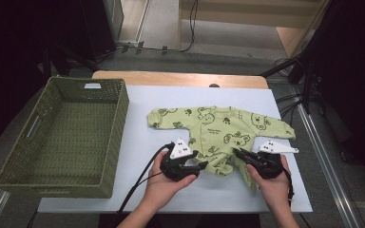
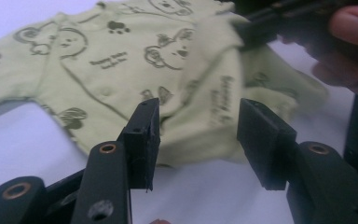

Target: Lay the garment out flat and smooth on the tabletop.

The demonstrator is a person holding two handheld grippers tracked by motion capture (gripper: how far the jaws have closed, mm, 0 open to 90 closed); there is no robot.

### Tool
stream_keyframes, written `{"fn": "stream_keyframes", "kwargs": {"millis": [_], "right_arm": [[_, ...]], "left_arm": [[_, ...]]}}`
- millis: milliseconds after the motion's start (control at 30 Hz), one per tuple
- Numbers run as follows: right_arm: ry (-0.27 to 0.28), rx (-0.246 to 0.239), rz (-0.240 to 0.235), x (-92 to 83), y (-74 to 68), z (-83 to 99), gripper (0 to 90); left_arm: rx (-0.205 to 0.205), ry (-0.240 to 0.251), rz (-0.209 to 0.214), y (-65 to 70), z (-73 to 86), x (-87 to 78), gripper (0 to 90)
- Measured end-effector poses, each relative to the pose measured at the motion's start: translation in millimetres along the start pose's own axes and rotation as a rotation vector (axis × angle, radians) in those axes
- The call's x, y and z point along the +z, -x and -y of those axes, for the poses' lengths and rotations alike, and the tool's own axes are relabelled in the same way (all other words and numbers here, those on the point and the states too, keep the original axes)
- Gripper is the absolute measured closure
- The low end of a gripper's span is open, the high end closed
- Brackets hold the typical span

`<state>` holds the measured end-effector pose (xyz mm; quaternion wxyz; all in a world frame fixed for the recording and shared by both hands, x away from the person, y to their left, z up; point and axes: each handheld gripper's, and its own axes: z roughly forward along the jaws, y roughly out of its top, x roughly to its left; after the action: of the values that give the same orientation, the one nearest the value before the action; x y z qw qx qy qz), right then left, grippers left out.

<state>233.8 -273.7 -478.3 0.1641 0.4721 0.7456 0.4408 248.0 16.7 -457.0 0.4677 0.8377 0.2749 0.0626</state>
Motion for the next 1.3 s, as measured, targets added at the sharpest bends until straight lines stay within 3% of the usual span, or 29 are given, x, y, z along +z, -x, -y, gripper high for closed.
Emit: {"fn": "stream_keyframes", "kwargs": {"millis": [233,333,400,433,600,700,833,900,967,1100,1200,1300], "right_arm": [[0.0,0.008,-0.001,2.6,2.5,0.2,83.4],[-0.002,0.006,-0.006,3.5,2.2,0.1,83.4],[-0.005,0.007,-0.009,4.2,1.8,-0.5,83.4],[-0.005,0.002,-0.01,4.5,2.5,-1.1,83.3],[0.0,-0.01,-0.007,6.4,7.3,-11.8,82.5],[-0.013,-0.032,0.011,11.4,12.8,-23.3,79.1],[-0.038,-0.027,0.07,24.9,26.7,-34.6,71.6],[-0.058,-0.031,0.127,31.4,32.5,-36.9,65.2],[-0.073,-0.04,0.2,34.0,36.1,-38.2,59.4],[-0.032,0.01,0.262,23.9,40.8,-39.3,48.9],[0.004,0.032,0.22,12.0,39.3,-38.1,46.8],[0.025,0.004,0.152,5.2,27.5,-33.4,46.5]], "left_arm": [[0.065,-0.051,-0.004,13.3,5.7,17.0,41.9],[0.089,-0.097,-0.014,11.6,7.8,26.3,58.4],[0.074,-0.098,-0.017,7.4,7.0,28.4,77.6],[0.065,-0.091,-0.021,4.1,5.2,27.9,80.7],[0.005,-0.031,-0.041,-18.2,-13.5,20.9,82.3],[-0.016,-0.043,-0.074,-36.8,-25.3,25.1,82.3],[-0.081,-0.069,-0.099,-64.5,-29.8,42.3,82.2],[-0.104,-0.085,-0.112,-74.5,-27.7,51.7,82.2],[-0.131,-0.092,-0.111,-80.9,-24.7,58.6,82.2],[-0.138,-0.101,-0.12,-83.1,-21.1,64.6,82.1],[-0.135,-0.097,-0.122,-82.9,-21.2,64.4,82.1],[-0.136,-0.089,-0.123,-82.6,-21.9,63.7,82.1]]}}
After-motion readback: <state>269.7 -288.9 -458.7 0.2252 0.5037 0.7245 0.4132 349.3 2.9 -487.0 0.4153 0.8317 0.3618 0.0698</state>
